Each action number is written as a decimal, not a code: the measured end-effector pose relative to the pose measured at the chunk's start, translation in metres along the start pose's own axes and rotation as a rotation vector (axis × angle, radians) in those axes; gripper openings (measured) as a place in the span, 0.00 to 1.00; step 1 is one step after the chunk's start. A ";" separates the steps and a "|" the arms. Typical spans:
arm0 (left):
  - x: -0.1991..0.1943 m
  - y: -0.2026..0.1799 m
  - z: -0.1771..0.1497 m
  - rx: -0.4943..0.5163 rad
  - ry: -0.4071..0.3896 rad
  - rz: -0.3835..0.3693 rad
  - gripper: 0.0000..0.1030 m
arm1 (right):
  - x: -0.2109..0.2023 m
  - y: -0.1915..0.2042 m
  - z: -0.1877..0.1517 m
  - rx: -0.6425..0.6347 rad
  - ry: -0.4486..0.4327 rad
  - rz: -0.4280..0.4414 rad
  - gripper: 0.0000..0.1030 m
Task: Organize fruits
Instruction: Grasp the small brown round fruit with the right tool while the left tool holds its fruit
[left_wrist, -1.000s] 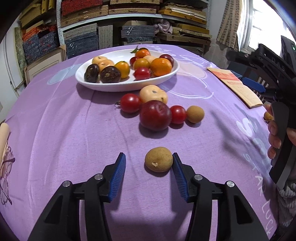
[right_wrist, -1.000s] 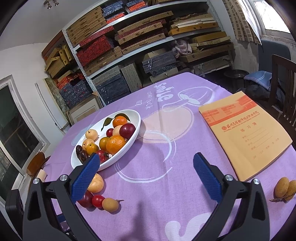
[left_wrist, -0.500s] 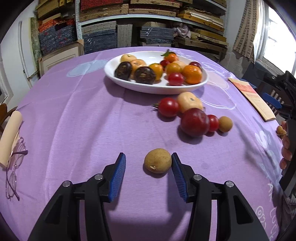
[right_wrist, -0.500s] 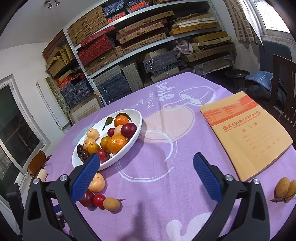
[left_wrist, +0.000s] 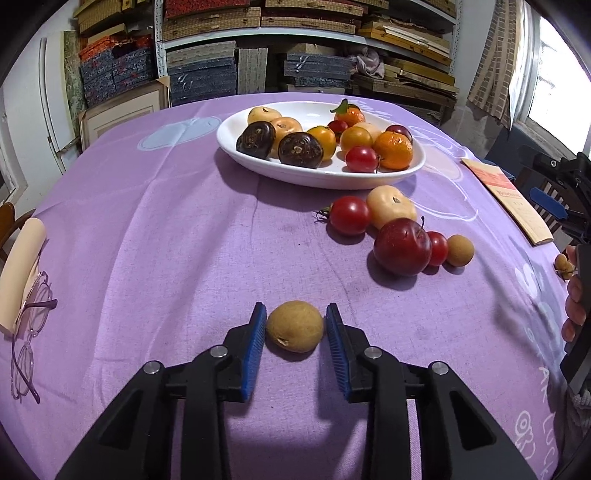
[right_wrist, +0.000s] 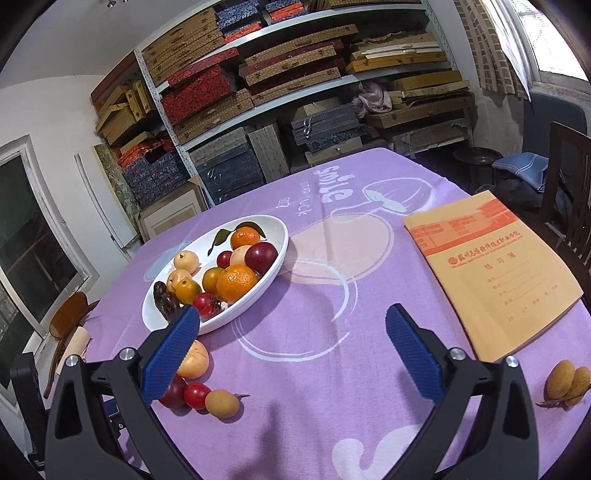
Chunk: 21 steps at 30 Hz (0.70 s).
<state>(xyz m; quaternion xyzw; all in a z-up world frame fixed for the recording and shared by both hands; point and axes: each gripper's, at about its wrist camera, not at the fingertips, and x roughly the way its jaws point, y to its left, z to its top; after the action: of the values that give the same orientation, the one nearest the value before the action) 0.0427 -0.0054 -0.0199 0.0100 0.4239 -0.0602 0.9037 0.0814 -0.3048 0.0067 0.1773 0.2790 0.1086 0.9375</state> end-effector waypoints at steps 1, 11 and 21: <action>0.000 0.000 0.000 -0.002 0.000 0.001 0.31 | 0.000 -0.001 0.001 0.002 0.002 0.000 0.96; -0.017 0.000 0.000 0.007 -0.101 0.078 0.28 | 0.005 0.020 -0.005 -0.120 0.066 0.026 0.96; -0.020 0.021 0.005 -0.057 -0.112 0.094 0.28 | 0.020 0.077 -0.050 -0.412 0.253 0.047 0.56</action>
<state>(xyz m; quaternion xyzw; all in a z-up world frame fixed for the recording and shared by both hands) 0.0359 0.0167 -0.0020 0.0006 0.3735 -0.0061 0.9276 0.0616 -0.2149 -0.0123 -0.0263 0.3620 0.2062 0.9087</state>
